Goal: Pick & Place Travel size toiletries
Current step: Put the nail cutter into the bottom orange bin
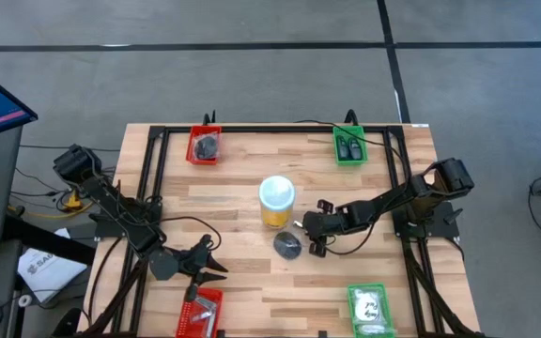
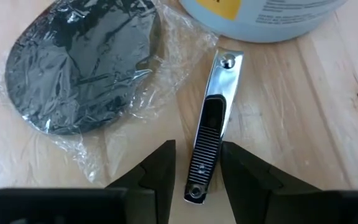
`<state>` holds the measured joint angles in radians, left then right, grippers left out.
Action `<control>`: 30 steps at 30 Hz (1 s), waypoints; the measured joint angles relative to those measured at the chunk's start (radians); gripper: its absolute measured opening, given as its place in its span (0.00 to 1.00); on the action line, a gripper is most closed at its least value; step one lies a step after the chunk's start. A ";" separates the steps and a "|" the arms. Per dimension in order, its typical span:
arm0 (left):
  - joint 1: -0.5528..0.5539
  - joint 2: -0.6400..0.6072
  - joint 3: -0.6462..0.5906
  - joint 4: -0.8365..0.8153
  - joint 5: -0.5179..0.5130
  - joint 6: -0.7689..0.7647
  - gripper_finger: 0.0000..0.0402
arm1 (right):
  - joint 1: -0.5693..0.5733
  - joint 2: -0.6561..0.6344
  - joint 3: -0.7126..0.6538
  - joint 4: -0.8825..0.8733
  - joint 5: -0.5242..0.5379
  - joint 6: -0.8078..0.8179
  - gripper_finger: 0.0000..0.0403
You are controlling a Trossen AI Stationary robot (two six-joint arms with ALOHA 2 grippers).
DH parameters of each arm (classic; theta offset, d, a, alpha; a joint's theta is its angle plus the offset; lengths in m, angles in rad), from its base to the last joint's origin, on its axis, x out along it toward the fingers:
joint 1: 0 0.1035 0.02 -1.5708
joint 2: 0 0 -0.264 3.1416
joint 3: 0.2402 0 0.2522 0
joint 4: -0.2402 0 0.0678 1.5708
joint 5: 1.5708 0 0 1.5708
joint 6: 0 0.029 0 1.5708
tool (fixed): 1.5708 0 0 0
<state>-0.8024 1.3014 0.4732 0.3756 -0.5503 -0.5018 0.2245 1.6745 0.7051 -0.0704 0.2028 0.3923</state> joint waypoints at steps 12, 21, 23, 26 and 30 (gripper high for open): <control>0.000 0.000 0.000 0.000 0.000 0.000 0.19 | -0.010 0.000 0.001 0.000 0.019 0.053 0.29; 0.000 0.000 0.000 0.001 0.000 0.000 0.19 | -0.011 0.000 0.002 -0.021 0.039 0.074 0.12; 0.000 0.000 0.000 0.001 0.000 0.000 0.19 | -0.011 0.014 0.007 -0.020 0.048 0.087 0.08; 0.000 0.000 0.000 0.001 0.000 0.000 0.19 | -0.010 0.042 0.008 -0.018 0.049 0.098 0.07; 0.000 0.000 0.000 0.002 -0.001 0.004 0.19 | -0.008 0.069 0.016 -0.006 0.053 0.114 0.07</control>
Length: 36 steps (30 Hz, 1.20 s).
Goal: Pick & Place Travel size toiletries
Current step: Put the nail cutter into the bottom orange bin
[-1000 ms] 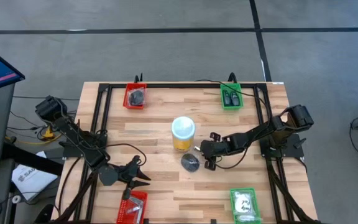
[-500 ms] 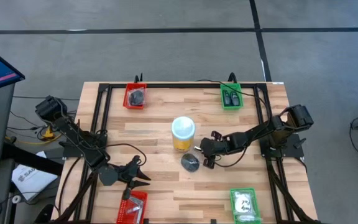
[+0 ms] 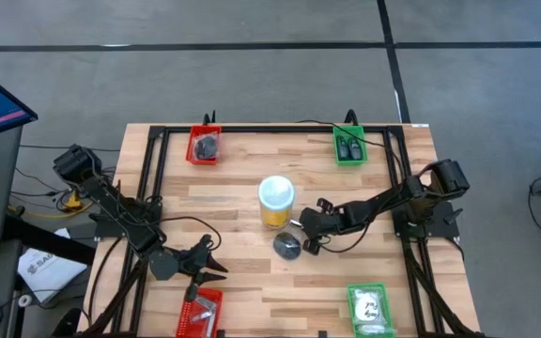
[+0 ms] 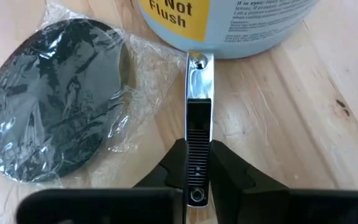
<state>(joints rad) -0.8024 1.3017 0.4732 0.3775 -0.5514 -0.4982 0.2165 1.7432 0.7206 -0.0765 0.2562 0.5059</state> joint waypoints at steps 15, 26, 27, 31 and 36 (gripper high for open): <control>0.000 0.000 0.000 0.008 -0.002 0.001 0.19 | 0.093 -0.178 0.075 -0.221 -0.024 -0.016 0.07; 0.040 0.000 0.000 0.111 -0.034 0.105 0.19 | 0.199 -0.261 0.076 -0.033 -0.018 -0.077 0.07; 0.052 0.000 0.000 0.126 -0.034 0.112 0.19 | 0.206 -0.267 0.076 -0.004 -0.018 -0.091 0.07; 0.101 0.000 0.000 0.196 -0.034 0.148 0.19 | 0.225 -0.290 0.077 0.100 -0.016 -0.124 0.07; 0.161 0.000 0.000 0.257 -0.034 0.204 0.19 | 0.229 -0.299 0.078 0.238 -0.015 -0.182 0.08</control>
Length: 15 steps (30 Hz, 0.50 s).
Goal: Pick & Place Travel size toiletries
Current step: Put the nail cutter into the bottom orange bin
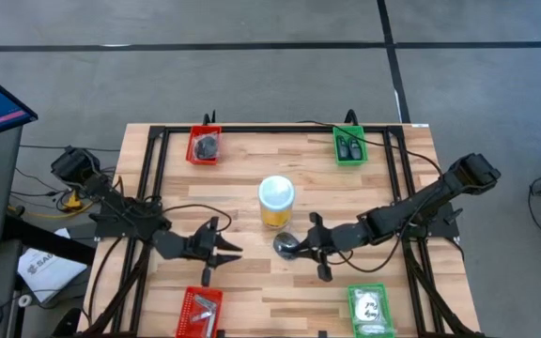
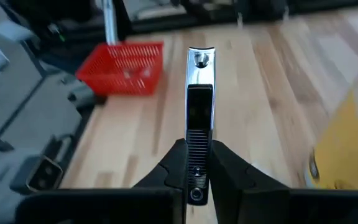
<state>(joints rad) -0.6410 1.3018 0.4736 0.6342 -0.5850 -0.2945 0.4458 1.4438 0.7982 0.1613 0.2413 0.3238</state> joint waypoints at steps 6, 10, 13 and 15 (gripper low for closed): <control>0.063 0.000 0.000 0.067 0.004 0.013 0.19 | -0.001 0.000 0.000 0.111 0.000 -0.028 0.07; 0.098 0.000 0.000 0.136 0.036 0.058 0.19 | -0.001 0.000 0.000 0.167 0.000 -0.044 0.08; 0.120 0.000 0.000 0.199 0.060 0.097 0.19 | -0.001 0.000 0.000 0.197 0.000 -0.047 0.08; 0.131 0.000 0.000 0.236 0.083 0.123 0.20 | -0.002 0.000 0.000 0.208 0.000 -0.058 0.07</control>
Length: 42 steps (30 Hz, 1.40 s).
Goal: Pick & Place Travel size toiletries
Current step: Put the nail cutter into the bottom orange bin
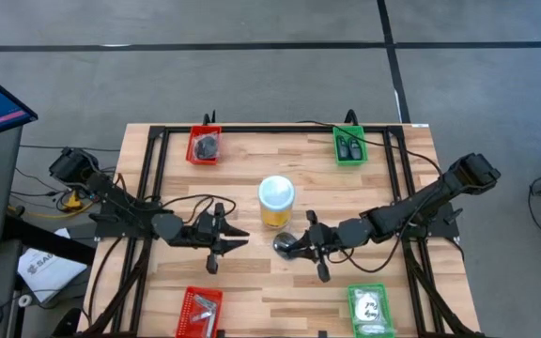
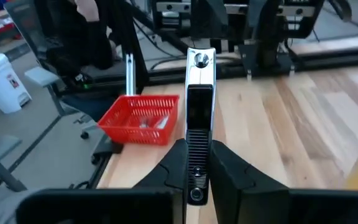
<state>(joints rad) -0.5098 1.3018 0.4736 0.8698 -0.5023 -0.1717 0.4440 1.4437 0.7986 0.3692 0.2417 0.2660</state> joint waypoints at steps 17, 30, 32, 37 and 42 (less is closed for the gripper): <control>0.078 0.001 0.000 0.165 0.048 0.040 0.55 | -0.068 0.000 0.001 0.239 0.031 -0.115 0.08; 0.164 0.132 0.141 0.193 0.119 0.070 0.57 | -0.092 0.000 0.001 0.275 0.032 -0.120 0.09; 0.165 0.174 0.173 0.194 0.118 0.070 0.57 | -0.092 0.000 0.001 0.275 0.032 -0.120 0.09; 0.164 0.239 0.247 0.198 0.119 0.090 0.58 | -0.092 0.000 0.001 0.267 0.029 -0.120 0.09; 0.164 0.252 0.266 0.203 0.120 0.123 0.58 | -0.092 0.000 0.001 0.259 0.029 -0.120 0.09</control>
<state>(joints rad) -0.3462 1.5536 0.7391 1.0728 -0.3821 -0.0491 0.3519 1.4433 0.7994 0.6281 0.2710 0.1463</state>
